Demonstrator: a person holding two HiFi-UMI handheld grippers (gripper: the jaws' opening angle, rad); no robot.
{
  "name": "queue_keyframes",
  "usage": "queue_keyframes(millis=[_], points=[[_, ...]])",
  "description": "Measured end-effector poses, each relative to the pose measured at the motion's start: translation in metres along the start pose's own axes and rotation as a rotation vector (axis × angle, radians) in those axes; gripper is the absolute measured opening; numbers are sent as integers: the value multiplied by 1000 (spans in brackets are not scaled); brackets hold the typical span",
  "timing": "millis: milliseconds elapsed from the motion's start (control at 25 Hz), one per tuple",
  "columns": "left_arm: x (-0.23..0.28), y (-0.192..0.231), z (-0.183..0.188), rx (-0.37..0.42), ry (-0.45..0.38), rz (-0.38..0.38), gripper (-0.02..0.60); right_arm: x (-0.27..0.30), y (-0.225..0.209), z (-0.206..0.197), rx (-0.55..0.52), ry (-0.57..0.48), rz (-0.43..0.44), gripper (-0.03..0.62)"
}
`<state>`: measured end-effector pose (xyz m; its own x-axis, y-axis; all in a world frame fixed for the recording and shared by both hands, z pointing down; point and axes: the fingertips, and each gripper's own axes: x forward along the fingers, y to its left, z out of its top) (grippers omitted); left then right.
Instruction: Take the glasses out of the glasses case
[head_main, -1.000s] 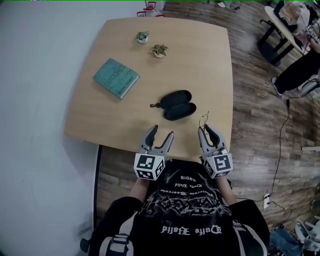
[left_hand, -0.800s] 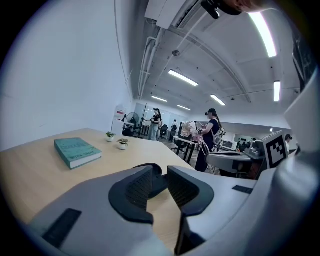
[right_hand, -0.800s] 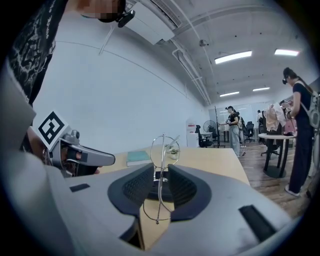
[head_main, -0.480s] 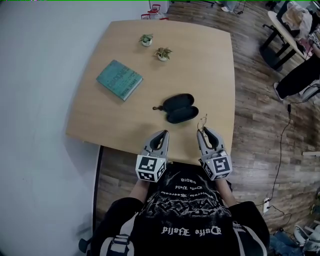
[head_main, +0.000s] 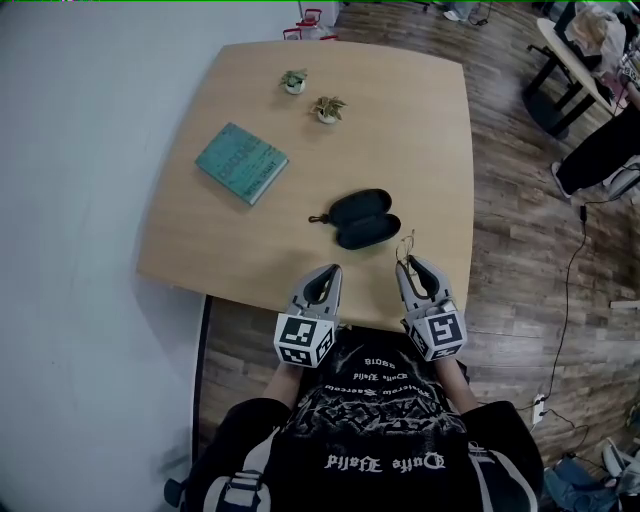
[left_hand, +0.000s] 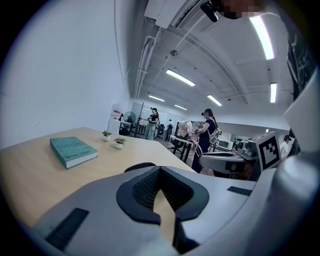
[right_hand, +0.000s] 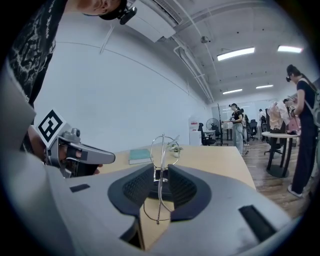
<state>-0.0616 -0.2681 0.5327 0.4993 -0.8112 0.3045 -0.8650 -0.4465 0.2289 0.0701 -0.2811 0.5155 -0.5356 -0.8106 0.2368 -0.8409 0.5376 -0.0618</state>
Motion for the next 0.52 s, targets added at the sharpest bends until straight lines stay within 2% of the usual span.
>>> queue_keyframes(millis=[240,520], points=[[4,-2,1,10,0,-5,3,2,-3,1,-9,4,8,91],[10,7,1,-13,1,8,3,10,-3,-3,-12,17,24,91]])
